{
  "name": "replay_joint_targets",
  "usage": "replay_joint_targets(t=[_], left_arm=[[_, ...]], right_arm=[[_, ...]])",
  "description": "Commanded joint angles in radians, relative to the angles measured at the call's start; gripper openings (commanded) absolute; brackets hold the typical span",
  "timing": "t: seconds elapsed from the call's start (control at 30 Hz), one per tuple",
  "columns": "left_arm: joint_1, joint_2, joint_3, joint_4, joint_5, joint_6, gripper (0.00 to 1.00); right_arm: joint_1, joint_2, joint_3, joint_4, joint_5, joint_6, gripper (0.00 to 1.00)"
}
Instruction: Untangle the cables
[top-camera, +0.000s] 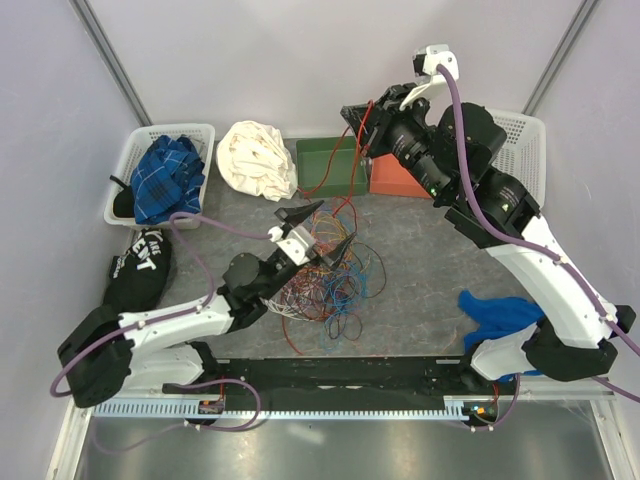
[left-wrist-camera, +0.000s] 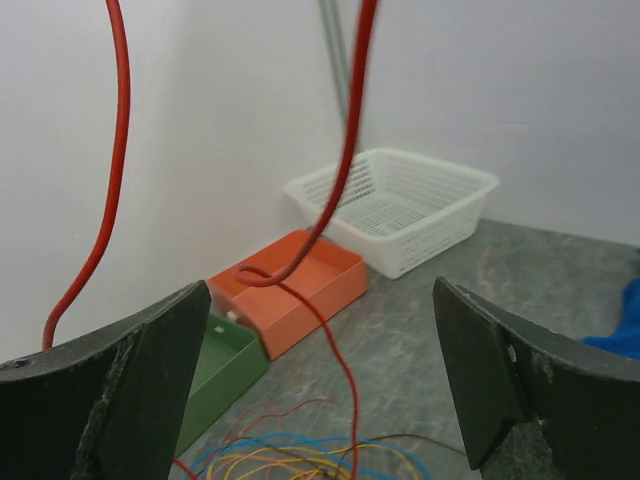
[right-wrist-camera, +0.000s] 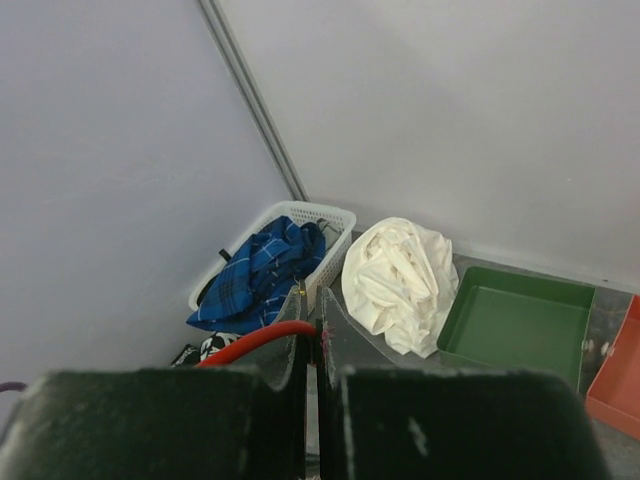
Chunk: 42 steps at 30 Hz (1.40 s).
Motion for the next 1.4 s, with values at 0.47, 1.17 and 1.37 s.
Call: replay_joint_targets(t=[0.47, 1.17, 1.37], left_arm=[[-0.017, 0.144, -0.1, 0.591, -0.457, 0.24, 1.0], [0.18, 0.153, -0.012, 0.519, -0.316, 0.204, 0.98], [0.249, 0.222, 0.106, 0.353, -0.158, 0.078, 0.83]], right_arm=[[0.004, -0.14, -0.19, 0.07, 0.038, 0.018, 0.0], [0.005, -0.153, -0.219, 0.077, 0.041, 0.028, 0.0], [0.005, -0.156, -0.222, 0.079, 0.027, 0.034, 0.0]])
